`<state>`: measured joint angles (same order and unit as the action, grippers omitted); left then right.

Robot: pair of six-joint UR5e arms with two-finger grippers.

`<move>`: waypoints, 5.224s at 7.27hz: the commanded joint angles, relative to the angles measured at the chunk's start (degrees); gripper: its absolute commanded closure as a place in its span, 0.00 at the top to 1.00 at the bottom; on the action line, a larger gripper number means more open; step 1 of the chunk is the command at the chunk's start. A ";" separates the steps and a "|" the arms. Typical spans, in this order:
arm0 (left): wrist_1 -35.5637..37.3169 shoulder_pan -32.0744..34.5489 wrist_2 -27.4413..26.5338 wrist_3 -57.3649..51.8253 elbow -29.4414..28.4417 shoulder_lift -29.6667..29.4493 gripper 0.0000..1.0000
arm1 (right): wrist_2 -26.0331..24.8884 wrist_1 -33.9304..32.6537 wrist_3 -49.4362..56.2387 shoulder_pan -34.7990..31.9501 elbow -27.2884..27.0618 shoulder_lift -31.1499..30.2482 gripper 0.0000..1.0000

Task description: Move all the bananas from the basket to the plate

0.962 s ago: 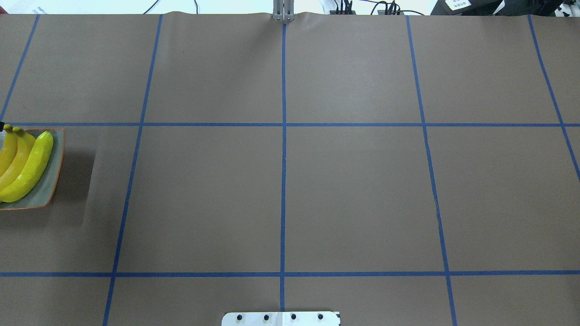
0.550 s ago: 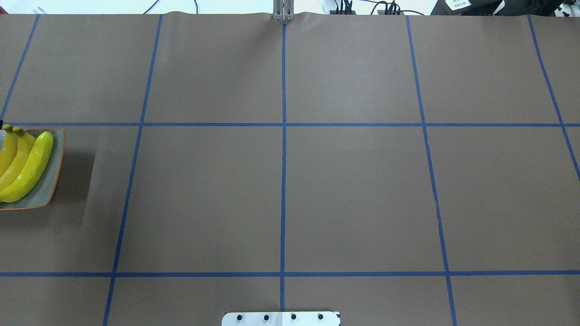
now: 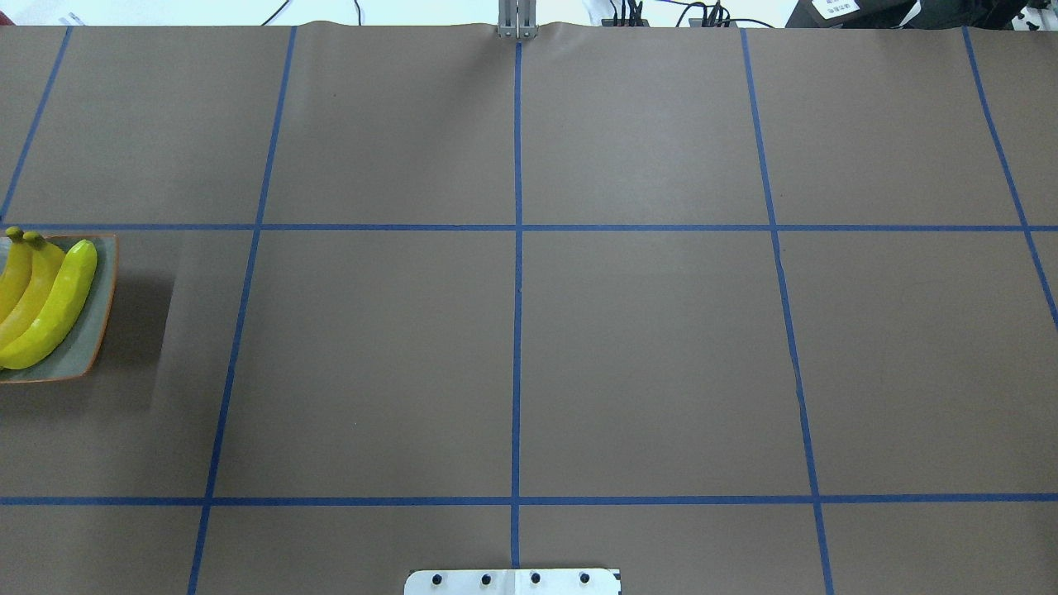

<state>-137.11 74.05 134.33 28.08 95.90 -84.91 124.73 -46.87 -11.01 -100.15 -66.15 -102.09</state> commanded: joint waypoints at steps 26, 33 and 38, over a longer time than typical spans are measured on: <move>-0.18 -20.86 2.78 50.66 8.08 -34.17 1.00 | 0.25 -7.01 -78.35 39.13 -36.41 35.10 0.00; -1.49 -28.79 2.69 50.67 8.34 -38.49 1.00 | -10.52 -7.01 -95.15 54.86 -39.84 44.08 0.00; -1.49 -29.05 2.69 51.02 8.78 -38.49 1.00 | -13.01 -7.10 -98.06 58.57 -43.27 44.26 0.00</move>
<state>-138.60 45.07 137.02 79.07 104.64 -123.33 112.64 -53.96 -108.43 -42.62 -108.69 -57.93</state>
